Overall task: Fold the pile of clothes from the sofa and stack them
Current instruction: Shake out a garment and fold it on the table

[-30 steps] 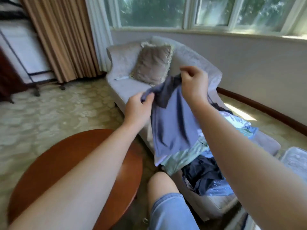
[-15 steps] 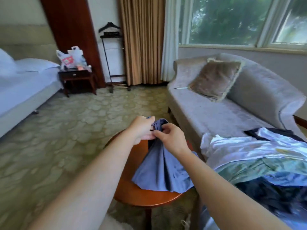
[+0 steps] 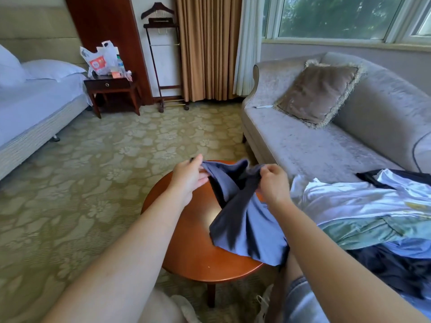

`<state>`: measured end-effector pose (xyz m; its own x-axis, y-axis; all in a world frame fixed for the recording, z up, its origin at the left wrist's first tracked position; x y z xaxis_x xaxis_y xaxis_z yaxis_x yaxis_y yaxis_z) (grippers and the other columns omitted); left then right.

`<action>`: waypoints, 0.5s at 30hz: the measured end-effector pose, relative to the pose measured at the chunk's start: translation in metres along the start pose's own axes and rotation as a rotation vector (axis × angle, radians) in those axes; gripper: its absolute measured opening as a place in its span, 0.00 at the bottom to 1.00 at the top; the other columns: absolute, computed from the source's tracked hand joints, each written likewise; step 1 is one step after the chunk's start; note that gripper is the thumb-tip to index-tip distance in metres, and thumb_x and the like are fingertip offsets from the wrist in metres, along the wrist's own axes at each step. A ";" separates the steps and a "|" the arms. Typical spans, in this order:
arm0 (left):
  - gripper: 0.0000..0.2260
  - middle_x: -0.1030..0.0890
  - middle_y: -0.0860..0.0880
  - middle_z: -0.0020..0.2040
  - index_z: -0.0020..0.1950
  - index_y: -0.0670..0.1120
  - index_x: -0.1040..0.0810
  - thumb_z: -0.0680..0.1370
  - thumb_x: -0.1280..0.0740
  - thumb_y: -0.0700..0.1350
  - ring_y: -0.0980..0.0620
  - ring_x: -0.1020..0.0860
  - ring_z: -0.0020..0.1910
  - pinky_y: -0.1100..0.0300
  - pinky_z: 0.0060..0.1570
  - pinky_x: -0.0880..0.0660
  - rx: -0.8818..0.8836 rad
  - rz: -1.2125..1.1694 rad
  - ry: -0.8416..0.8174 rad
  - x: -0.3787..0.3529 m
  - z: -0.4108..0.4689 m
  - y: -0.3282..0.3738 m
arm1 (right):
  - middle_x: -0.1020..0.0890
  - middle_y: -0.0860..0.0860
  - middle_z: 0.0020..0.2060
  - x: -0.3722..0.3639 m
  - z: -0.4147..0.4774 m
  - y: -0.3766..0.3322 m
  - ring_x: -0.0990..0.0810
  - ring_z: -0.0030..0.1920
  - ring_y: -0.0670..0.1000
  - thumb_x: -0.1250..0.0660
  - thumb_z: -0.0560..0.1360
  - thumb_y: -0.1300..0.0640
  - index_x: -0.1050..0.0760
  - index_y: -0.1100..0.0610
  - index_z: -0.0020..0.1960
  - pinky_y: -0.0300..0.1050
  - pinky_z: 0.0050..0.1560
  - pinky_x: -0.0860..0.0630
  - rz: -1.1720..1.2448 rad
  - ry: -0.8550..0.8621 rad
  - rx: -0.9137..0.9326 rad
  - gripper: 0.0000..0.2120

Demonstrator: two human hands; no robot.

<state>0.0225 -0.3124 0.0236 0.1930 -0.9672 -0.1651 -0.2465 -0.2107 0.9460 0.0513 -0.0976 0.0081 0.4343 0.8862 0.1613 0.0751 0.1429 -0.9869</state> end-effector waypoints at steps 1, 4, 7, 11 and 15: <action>0.11 0.23 0.46 0.54 0.60 0.42 0.27 0.82 0.38 0.48 0.48 0.21 0.48 0.58 0.43 0.24 0.021 -0.046 0.049 0.006 0.007 -0.001 | 0.25 0.55 0.31 0.011 0.009 0.004 0.29 0.33 0.53 0.44 0.74 0.61 0.27 0.59 0.37 0.45 0.35 0.32 0.023 0.059 -0.035 0.10; 0.15 0.25 0.45 0.59 0.66 0.42 0.29 0.83 0.40 0.48 0.47 0.23 0.55 0.58 0.45 0.25 0.082 -0.174 0.153 0.024 0.026 -0.005 | 0.28 0.55 0.29 0.041 0.027 0.007 0.30 0.32 0.53 0.43 0.76 0.61 0.31 0.58 0.34 0.45 0.35 0.33 0.081 0.165 -0.123 0.11; 0.11 0.23 0.48 0.52 0.54 0.44 0.26 0.83 0.41 0.51 0.52 0.23 0.45 0.64 0.32 0.26 0.095 -0.167 0.184 0.034 0.040 0.001 | 0.33 0.51 0.28 0.051 0.038 -0.009 0.35 0.31 0.50 0.42 0.78 0.63 0.34 0.54 0.33 0.44 0.32 0.39 0.020 0.127 -0.075 0.15; 0.11 0.25 0.52 0.39 0.44 0.49 0.28 0.82 0.40 0.53 0.57 0.27 0.35 0.65 0.26 0.31 0.015 -0.135 0.227 0.038 0.047 0.058 | 0.35 0.50 0.27 0.045 0.055 -0.071 0.37 0.28 0.48 0.43 0.79 0.64 0.35 0.54 0.34 0.37 0.24 0.40 -0.021 0.056 0.053 0.16; 0.09 0.28 0.51 0.37 0.42 0.49 0.29 0.82 0.39 0.49 0.55 0.28 0.33 0.63 0.32 0.31 -0.269 -0.118 0.232 0.044 0.033 0.163 | 0.35 0.50 0.27 0.028 0.077 -0.174 0.37 0.29 0.48 0.42 0.78 0.64 0.37 0.54 0.31 0.41 0.28 0.40 -0.069 0.045 0.278 0.17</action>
<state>-0.0409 -0.3939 0.1611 0.4227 -0.8743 -0.2387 0.0422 -0.2441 0.9688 -0.0188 -0.0635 0.1837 0.4763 0.8508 0.2222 -0.1404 0.3230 -0.9359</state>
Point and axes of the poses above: each hand's wrist, its own z-axis towards the middle knuckle, its own x-axis out of the back of the hand, y = z × x, the point moved 5 cm from there along z, towards the middle knuckle
